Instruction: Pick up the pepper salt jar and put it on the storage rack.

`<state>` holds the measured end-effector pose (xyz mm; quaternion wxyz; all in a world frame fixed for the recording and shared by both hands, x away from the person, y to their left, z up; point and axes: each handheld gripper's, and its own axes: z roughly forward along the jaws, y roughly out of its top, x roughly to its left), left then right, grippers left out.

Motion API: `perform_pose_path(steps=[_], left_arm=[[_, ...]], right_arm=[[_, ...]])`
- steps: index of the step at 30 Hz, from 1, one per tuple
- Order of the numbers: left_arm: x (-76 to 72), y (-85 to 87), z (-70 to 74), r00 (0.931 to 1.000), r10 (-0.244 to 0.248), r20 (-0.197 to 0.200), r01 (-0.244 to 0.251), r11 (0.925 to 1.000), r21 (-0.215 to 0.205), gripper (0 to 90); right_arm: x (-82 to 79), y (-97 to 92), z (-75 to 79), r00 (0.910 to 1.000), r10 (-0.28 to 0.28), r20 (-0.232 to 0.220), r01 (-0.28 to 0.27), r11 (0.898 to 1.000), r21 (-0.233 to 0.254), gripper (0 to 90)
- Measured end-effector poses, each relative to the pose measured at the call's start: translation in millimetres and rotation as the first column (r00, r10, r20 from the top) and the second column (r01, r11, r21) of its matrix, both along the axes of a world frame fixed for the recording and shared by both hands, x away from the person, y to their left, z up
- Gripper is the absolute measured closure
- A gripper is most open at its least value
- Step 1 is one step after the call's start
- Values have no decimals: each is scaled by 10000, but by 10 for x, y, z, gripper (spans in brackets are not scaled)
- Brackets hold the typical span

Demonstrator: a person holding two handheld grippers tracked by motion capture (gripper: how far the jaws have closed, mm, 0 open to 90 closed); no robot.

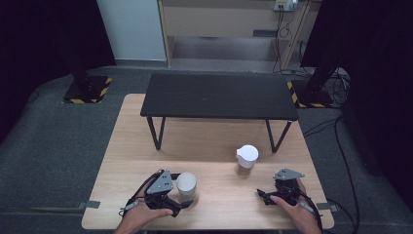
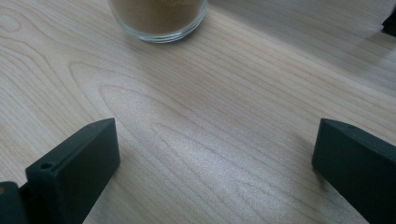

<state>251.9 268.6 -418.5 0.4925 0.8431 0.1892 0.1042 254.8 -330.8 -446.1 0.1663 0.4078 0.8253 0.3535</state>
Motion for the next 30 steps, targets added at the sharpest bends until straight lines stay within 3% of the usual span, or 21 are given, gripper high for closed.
perform_pose_path(steps=[5,10,16,22,30], left_arm=[[-7,-30,-18,9999,110,8,-110,9999,-128,111],[16,6,-48,9997,168,-195,-180,9980,-607,191],[34,-5,-50,9994,154,-295,-169,9984,-535,320],[10,-24,-23,9997,194,-164,-201,9990,-412,336],[6,-5,3,9999,20,-123,-28,9981,-616,340]], right_arm=[[0,0,0,10000,0,0,0,10000,-1,16],[0,0,0,10000,-2,-2,2,10000,0,16],[-2,1,0,10000,-8,-1,8,10000,0,16],[-3,2,0,10000,-20,-5,20,10000,3,16],[-3,2,0,10000,-20,-4,20,10000,5,16]])
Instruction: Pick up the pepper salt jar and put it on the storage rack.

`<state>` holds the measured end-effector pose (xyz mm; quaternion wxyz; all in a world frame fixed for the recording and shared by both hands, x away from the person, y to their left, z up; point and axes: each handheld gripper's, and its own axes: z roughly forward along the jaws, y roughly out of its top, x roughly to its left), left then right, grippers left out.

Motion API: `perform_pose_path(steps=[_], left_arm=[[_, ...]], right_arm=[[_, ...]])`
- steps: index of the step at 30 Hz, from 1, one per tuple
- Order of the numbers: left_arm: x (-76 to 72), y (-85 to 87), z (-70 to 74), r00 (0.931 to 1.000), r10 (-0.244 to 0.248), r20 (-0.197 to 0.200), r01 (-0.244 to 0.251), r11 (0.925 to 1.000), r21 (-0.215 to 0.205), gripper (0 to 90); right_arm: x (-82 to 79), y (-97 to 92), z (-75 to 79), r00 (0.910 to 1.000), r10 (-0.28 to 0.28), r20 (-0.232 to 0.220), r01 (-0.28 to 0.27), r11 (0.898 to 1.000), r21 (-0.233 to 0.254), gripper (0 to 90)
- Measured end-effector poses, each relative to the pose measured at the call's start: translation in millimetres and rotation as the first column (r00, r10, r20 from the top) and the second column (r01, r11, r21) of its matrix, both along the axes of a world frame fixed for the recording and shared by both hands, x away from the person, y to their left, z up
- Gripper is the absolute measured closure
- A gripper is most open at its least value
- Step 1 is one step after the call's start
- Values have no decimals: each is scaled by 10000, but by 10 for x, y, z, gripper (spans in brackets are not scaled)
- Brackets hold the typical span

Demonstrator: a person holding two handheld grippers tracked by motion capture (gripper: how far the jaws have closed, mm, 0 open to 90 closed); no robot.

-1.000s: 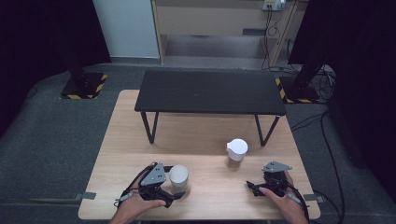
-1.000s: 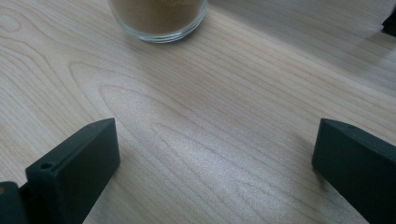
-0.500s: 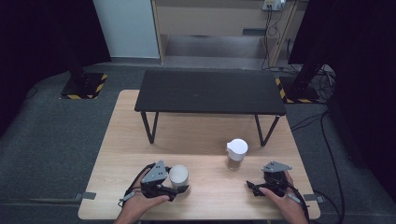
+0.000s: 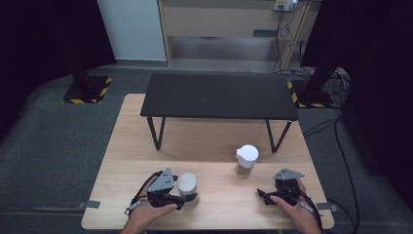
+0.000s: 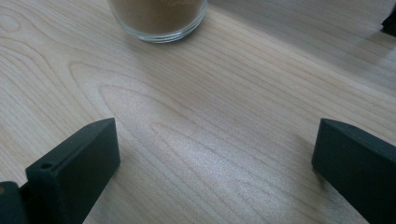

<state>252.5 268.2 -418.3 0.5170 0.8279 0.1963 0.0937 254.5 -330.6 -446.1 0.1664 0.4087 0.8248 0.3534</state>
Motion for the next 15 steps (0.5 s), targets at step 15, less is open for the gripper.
perform_pose_path(steps=[15], left_arm=[[47,171,71,9999,-129,28,129,9999,-86,342]], right_arm=[[0,0,0,10000,1,-1,-1,10000,2,16]])
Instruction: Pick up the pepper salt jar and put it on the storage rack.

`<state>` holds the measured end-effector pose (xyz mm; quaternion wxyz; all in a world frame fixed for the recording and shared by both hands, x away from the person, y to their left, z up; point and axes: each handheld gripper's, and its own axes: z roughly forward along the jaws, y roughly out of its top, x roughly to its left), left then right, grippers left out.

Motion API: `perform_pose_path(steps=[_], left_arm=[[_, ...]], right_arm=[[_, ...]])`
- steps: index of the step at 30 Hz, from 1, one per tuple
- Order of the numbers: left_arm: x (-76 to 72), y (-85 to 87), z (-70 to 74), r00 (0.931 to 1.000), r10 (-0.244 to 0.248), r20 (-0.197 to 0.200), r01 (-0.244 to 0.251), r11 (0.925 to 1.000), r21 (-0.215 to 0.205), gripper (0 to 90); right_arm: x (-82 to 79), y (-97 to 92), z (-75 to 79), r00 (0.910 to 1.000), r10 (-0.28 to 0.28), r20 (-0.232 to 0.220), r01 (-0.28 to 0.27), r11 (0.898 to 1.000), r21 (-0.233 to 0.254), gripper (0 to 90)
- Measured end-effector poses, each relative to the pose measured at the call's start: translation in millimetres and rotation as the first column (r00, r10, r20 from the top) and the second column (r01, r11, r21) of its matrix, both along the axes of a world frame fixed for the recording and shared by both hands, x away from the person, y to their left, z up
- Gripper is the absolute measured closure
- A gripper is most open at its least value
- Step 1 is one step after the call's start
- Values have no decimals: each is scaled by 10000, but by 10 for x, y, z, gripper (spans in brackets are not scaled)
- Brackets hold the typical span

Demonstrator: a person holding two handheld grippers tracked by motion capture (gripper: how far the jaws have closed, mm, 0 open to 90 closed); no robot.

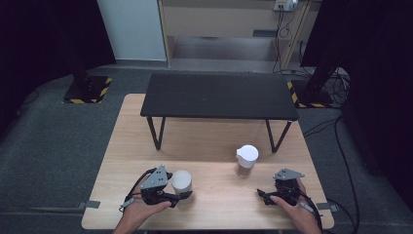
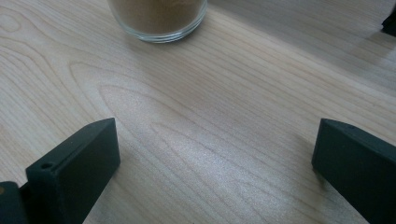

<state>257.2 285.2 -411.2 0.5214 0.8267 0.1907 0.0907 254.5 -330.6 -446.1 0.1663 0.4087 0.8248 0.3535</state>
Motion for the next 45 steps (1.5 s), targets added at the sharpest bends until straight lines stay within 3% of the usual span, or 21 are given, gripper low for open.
perform_pose_path(steps=[15,28,35,45], left_arm=[[7,64,25,10000,88,-27,-88,10000,10,342],[8,135,138,9997,222,43,-222,9997,-58,343],[45,175,254,9991,414,125,-412,9990,-154,343],[205,156,633,9983,454,356,-451,9989,-86,343]], right_arm=[[1,-1,0,10000,8,5,-8,10000,-4,16],[1,-2,0,10000,4,-4,-4,10000,8,16],[1,-1,0,10000,4,-4,-4,10000,7,16],[1,-1,0,10000,3,-5,-3,10000,9,16]])
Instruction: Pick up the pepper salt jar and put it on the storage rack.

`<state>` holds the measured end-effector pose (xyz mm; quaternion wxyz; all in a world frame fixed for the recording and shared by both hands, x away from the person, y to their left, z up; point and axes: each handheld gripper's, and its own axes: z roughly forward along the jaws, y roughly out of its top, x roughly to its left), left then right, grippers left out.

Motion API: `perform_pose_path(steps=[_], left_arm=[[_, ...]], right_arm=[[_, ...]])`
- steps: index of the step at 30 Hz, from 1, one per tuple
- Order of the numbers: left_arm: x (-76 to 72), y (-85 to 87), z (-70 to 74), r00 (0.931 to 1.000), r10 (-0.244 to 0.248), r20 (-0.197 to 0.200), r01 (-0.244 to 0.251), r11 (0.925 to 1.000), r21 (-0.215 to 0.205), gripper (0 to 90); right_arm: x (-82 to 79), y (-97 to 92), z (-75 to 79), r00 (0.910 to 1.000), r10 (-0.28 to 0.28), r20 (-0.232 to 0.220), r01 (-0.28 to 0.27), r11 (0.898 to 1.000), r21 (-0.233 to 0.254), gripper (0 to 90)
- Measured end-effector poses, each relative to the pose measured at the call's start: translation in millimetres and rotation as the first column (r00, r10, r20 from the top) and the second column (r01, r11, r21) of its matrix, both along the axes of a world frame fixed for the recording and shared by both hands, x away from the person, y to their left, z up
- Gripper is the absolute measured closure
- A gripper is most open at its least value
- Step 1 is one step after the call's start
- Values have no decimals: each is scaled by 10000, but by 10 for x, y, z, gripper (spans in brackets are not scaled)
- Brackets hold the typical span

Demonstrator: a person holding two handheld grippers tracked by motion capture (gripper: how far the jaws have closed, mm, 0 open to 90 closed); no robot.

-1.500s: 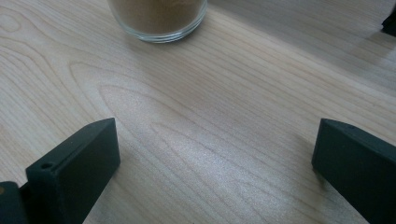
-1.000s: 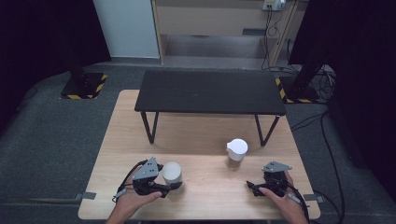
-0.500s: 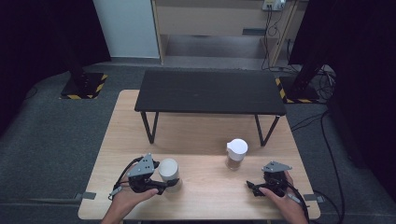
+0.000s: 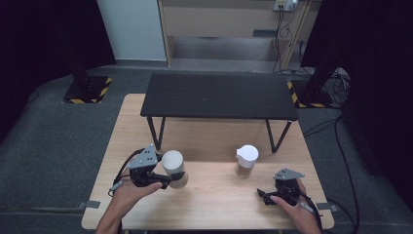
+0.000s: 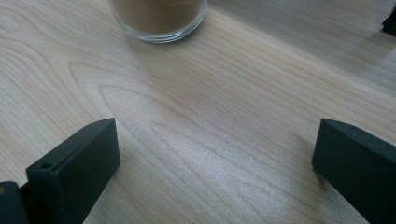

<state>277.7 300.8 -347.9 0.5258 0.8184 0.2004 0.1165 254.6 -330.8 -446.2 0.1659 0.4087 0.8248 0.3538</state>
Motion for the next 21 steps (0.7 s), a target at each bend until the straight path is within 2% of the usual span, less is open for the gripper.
perform_pose_path(steps=[2,4,6,9,21], left_arm=[[20,-7,34,10000,0,25,0,10000,-16,343],[83,-38,150,9999,-17,106,17,10000,47,343],[106,-47,187,9999,-34,123,33,10000,53,343],[188,-68,319,9998,-93,186,93,10000,4,343],[344,-155,659,9996,35,277,-37,10000,73,343]], right_arm=[[0,0,0,10000,0,0,0,10000,0,16],[1,-1,0,10000,7,5,-7,10000,-4,16],[0,0,0,10000,1,-1,-1,10000,0,16],[2,-2,0,10000,8,-4,-8,10000,6,16],[3,-3,1,10000,7,-27,-7,10000,22,16]])
